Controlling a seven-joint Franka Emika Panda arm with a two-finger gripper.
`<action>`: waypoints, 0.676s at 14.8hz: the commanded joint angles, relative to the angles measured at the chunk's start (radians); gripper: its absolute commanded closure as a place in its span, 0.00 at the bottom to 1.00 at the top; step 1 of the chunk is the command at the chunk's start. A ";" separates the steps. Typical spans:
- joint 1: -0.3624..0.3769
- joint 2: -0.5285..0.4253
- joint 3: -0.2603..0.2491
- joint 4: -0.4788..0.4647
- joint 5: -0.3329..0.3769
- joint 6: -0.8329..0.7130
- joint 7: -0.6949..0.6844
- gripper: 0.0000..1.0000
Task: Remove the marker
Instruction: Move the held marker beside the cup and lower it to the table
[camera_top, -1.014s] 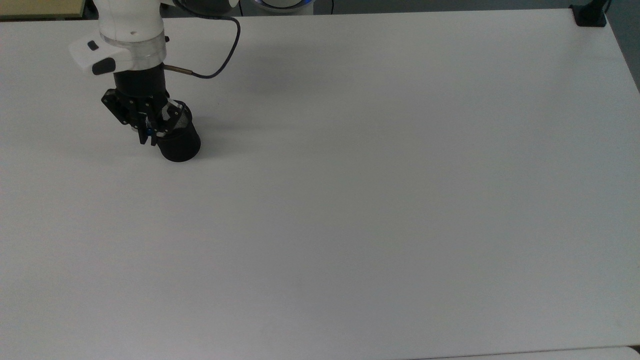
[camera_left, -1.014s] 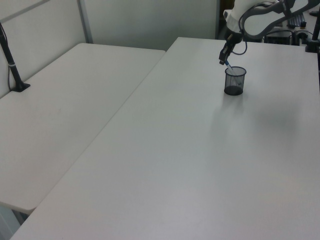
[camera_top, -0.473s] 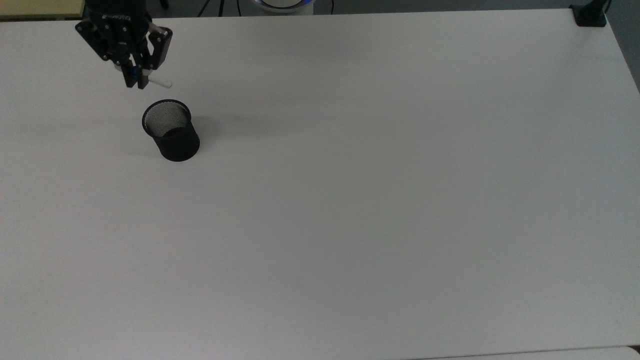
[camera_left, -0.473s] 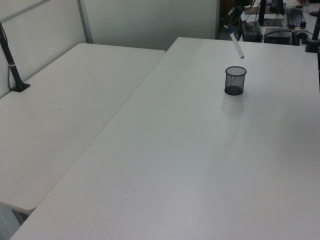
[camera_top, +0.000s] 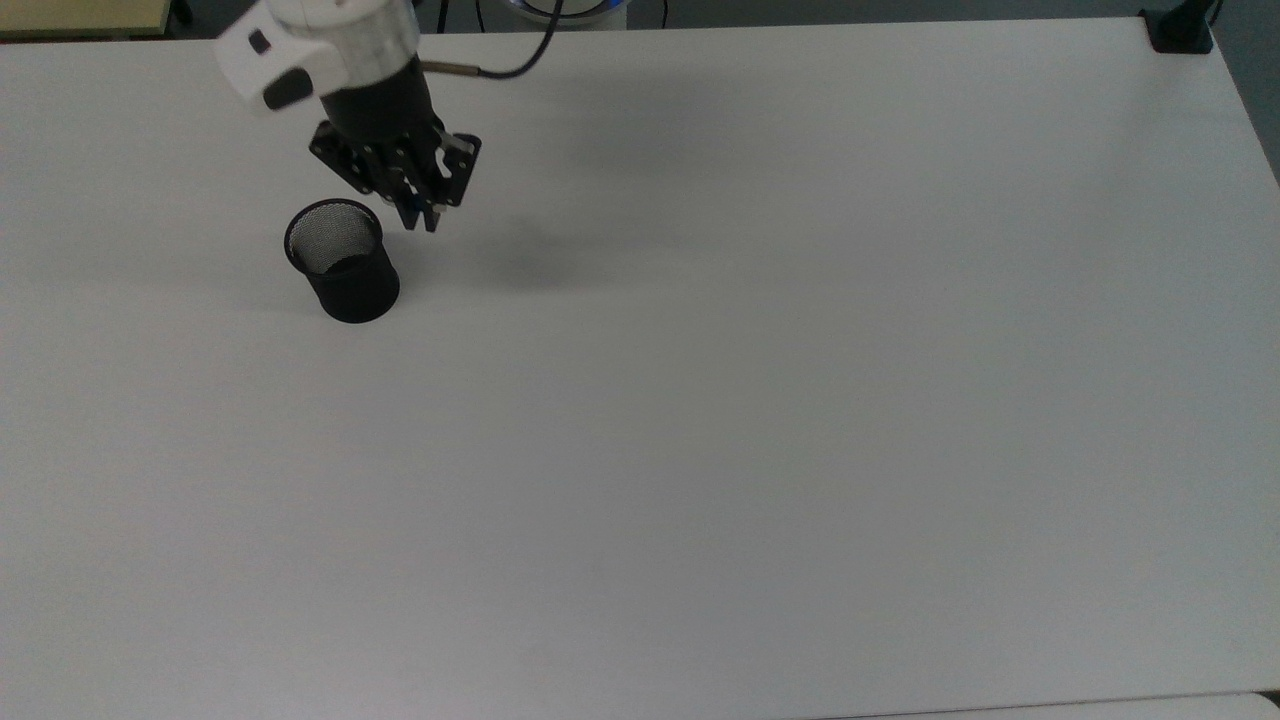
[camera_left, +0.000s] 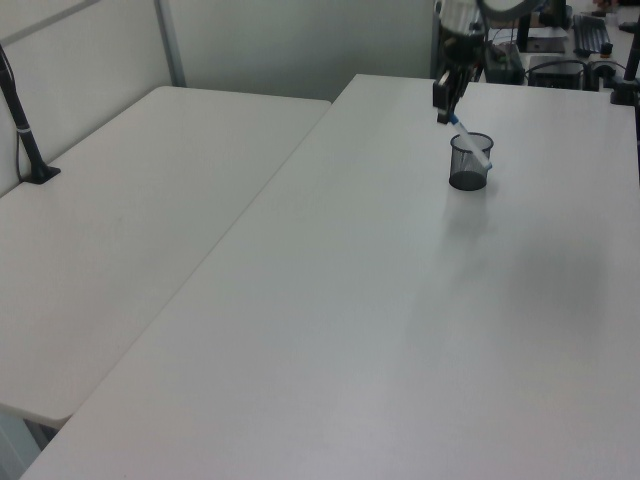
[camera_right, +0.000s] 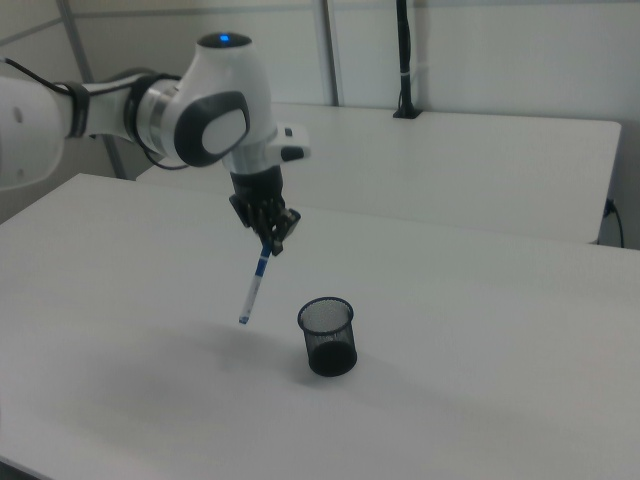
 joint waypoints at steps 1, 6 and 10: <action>0.043 0.084 -0.006 0.009 0.012 0.010 0.019 1.00; 0.076 0.190 -0.006 0.001 0.005 0.141 0.091 1.00; 0.089 0.232 -0.006 -0.002 -0.003 0.176 0.096 0.73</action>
